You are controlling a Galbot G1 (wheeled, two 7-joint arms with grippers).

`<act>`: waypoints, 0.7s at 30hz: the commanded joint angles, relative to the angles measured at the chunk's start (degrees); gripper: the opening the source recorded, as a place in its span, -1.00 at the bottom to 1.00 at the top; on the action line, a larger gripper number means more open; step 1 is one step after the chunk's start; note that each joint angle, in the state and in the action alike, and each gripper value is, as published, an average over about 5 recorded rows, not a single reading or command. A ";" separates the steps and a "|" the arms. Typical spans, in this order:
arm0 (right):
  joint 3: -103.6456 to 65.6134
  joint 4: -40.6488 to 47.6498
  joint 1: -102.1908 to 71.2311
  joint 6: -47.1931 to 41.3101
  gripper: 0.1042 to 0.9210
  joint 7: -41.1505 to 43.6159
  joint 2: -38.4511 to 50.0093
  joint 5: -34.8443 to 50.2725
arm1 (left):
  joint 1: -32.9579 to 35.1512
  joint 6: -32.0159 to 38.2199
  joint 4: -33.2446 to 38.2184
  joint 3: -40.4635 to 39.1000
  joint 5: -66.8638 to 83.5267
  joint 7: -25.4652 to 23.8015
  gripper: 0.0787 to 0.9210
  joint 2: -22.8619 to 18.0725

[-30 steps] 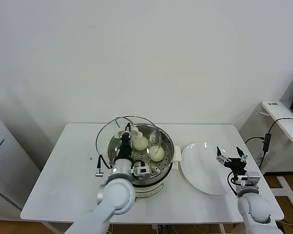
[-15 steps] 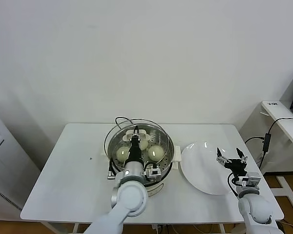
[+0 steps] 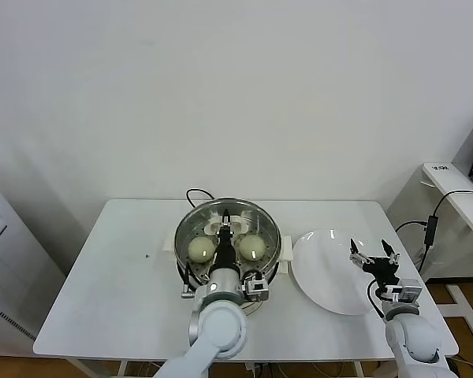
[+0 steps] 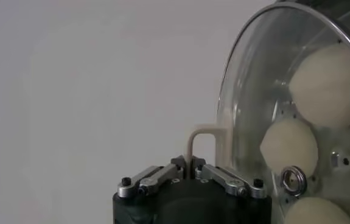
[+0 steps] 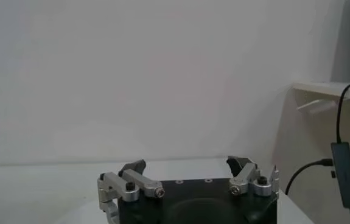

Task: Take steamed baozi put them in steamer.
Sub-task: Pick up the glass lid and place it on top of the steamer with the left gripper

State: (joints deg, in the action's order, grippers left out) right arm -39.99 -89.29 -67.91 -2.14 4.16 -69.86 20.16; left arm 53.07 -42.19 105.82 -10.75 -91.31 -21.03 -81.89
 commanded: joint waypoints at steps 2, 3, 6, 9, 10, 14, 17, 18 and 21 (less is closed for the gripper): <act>-0.11 -0.16 -0.04 -0.07 0.76 0.10 0.02 0.28 | 1.07 -2.57 -0.50 -0.10 -1.03 0.10 -0.92 -1.22; -0.11 -0.19 -0.04 -0.09 0.76 0.11 0.04 0.34 | 1.12 -2.55 -0.58 -0.09 -1.07 0.13 -0.92 -1.33; -0.15 -0.26 -0.05 -0.11 0.76 0.16 0.08 0.52 | 1.21 -2.51 -0.84 -0.07 -1.02 0.28 -0.92 -1.69; -0.32 -0.31 -0.15 -0.09 0.76 0.30 0.13 0.64 | 1.22 -2.49 -1.28 -0.03 -0.87 0.57 -0.92 -2.01; -0.40 -0.33 -0.22 -0.07 0.76 0.37 0.14 0.70 | 1.21 -2.47 -1.49 0.02 -0.82 0.70 -0.92 -2.08; -0.79 -0.40 -0.55 0.08 0.76 0.75 0.13 0.95 | 1.29 -2.34 -2.11 0.25 -0.69 1.25 -0.92 -1.97; -0.99 -0.45 -0.78 0.21 0.76 1.02 0.10 1.11 | 1.54 -2.27 -2.15 0.36 -0.62 1.67 -0.92 -1.62; -1.02 -0.48 -0.83 0.22 0.76 1.07 0.09 1.17 | 1.64 -2.26 -2.08 0.38 -0.52 1.81 -0.92 -1.49; -1.05 -0.57 -0.86 0.23 0.76 1.18 0.05 1.37 | 1.94 -2.26 -1.51 0.51 0.82 2.08 -0.87 -1.02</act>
State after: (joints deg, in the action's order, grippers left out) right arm -40.94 -89.79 -68.70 -1.98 5.16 -69.76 21.30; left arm 54.61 -42.19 104.08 -10.34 -91.85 -19.38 -83.24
